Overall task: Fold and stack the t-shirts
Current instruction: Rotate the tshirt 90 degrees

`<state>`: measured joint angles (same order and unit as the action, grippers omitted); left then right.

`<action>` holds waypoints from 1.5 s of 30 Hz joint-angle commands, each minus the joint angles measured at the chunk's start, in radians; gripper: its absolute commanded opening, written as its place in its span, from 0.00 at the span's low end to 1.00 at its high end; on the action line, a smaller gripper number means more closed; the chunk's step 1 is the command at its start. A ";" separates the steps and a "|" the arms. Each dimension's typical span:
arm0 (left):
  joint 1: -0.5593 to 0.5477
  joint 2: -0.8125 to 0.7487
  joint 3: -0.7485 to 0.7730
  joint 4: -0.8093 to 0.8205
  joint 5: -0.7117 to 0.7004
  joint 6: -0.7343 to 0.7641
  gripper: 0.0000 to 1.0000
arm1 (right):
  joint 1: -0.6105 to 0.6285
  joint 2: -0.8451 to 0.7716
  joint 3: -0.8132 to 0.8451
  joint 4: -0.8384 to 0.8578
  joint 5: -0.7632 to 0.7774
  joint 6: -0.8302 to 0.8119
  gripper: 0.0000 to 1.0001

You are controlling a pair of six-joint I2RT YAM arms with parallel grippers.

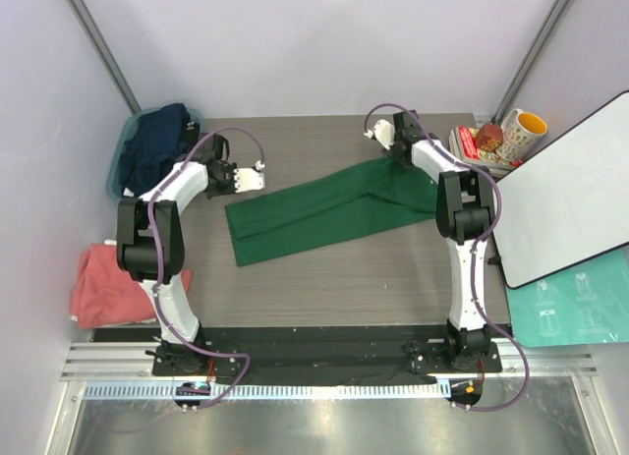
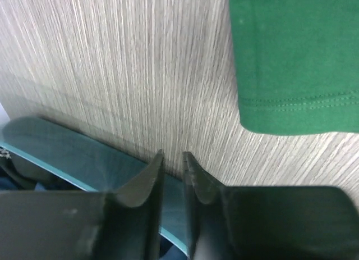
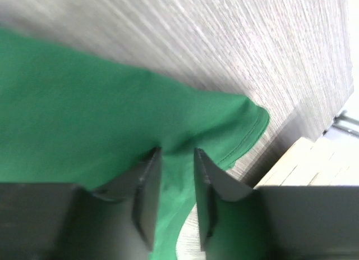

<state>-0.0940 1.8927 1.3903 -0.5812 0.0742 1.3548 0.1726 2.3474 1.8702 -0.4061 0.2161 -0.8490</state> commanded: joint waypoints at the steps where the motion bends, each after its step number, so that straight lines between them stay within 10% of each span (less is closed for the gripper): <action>1: 0.000 -0.079 0.003 -0.051 0.085 -0.028 0.29 | 0.008 -0.193 -0.055 -0.054 -0.118 0.045 0.42; 9: 0.000 0.008 0.170 -0.396 0.240 -0.017 0.34 | 0.021 -0.281 -0.131 -0.122 -0.129 0.044 0.44; 35: -0.021 0.175 0.207 -0.365 0.213 -0.066 0.35 | 0.051 -0.306 -0.157 -0.151 -0.130 0.042 0.44; 45: -0.021 0.201 0.210 -0.350 0.190 -0.072 0.08 | 0.053 -0.238 -0.229 -0.149 -0.132 0.018 0.44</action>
<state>-0.1120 2.0796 1.5730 -0.9348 0.2707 1.2903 0.2207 2.0933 1.6634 -0.5560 0.0902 -0.8154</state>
